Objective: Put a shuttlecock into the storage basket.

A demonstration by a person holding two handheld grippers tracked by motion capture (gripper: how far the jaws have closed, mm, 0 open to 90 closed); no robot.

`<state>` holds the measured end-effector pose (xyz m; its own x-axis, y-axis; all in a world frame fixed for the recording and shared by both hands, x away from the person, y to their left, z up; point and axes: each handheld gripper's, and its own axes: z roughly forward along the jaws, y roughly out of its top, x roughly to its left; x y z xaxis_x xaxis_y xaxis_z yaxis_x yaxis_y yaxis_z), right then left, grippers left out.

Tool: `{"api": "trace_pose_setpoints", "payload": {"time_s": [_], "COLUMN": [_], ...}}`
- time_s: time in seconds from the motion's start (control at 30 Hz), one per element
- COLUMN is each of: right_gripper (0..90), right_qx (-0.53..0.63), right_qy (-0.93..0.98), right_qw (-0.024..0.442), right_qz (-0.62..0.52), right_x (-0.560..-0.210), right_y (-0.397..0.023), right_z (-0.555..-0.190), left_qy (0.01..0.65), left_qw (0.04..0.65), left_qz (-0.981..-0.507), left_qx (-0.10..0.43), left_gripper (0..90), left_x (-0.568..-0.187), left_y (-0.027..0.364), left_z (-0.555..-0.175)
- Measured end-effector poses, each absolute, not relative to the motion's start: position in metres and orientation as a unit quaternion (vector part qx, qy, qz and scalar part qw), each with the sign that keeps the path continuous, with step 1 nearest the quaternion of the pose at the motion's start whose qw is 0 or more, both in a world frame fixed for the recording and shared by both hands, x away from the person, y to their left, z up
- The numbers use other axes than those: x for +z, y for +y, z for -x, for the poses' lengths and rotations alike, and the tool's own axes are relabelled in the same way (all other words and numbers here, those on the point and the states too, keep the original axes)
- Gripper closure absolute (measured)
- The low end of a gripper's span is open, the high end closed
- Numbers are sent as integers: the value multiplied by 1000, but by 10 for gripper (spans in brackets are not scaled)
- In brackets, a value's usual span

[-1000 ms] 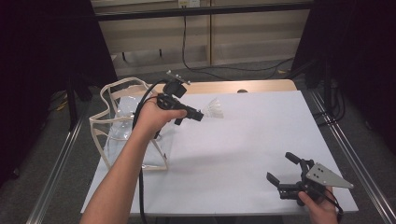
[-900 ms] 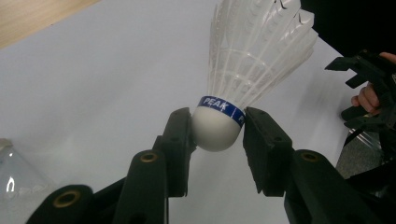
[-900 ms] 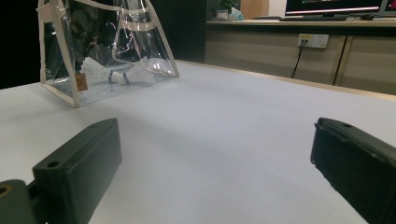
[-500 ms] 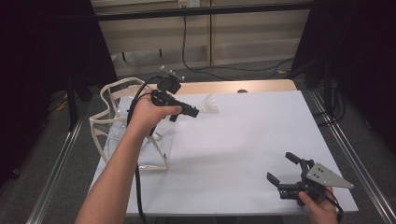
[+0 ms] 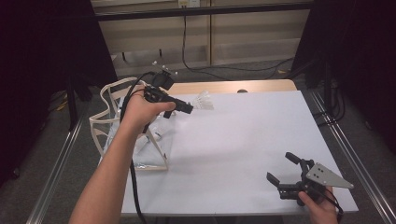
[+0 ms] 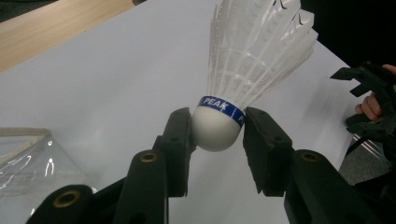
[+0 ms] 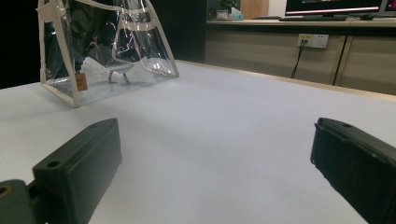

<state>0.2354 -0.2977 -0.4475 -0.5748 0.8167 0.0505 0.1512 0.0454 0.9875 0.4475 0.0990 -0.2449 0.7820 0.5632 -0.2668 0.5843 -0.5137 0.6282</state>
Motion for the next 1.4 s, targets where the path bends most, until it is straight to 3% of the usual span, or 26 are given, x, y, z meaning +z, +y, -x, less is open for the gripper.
{"api": "trace_pose_setpoints", "payload": {"time_s": [1.4], "right_gripper": [17], "right_qx": [587], "right_qy": [665], "right_qw": [285], "right_qz": [-362], "right_x": [-448], "right_y": [-298], "right_z": [-236], "left_qy": [371], "left_qw": [369], "left_qz": [-851], "left_qx": [29], "left_gripper": [627], "left_x": [-222], "left_y": [149], "left_z": [-452]}}
